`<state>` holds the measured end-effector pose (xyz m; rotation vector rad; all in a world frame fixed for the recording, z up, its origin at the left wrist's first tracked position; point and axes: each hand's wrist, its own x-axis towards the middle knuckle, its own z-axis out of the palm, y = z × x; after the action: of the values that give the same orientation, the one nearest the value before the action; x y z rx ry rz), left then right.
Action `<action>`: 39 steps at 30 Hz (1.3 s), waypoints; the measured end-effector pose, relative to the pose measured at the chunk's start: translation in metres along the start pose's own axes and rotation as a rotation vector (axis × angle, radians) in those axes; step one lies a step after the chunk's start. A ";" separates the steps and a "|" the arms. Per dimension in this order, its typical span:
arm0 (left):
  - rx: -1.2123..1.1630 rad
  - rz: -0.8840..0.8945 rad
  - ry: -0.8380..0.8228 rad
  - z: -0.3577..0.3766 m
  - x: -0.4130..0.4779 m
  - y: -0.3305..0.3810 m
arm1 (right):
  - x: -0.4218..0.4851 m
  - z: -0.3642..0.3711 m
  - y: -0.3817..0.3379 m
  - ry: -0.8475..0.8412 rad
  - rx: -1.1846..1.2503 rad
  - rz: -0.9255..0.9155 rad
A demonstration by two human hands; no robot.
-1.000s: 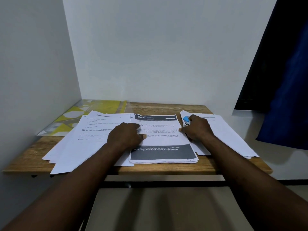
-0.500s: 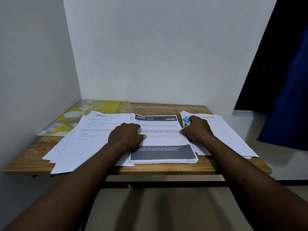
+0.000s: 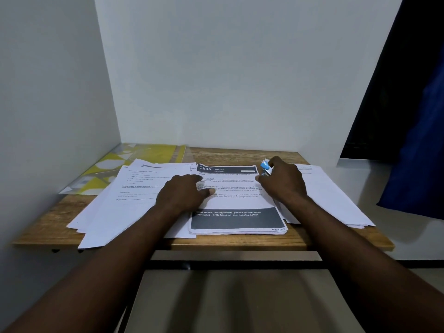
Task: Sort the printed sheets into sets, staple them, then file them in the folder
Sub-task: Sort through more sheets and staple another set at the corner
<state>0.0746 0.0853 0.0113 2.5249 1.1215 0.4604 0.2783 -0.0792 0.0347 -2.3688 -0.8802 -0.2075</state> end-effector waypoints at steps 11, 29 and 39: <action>-0.081 -0.132 0.182 -0.042 -0.015 -0.074 | -0.026 0.042 -0.093 -0.363 0.284 -0.193; 0.012 -0.496 0.126 -0.069 -0.025 -0.146 | -0.025 0.062 -0.112 -0.271 0.049 -0.215; -0.102 -0.524 0.049 -0.089 -0.015 -0.154 | -0.025 0.069 -0.101 -0.314 -0.008 -0.176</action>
<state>-0.0719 0.1861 0.0221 2.0305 1.6588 0.4207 0.1903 0.0082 0.0187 -2.3694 -1.2377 0.0964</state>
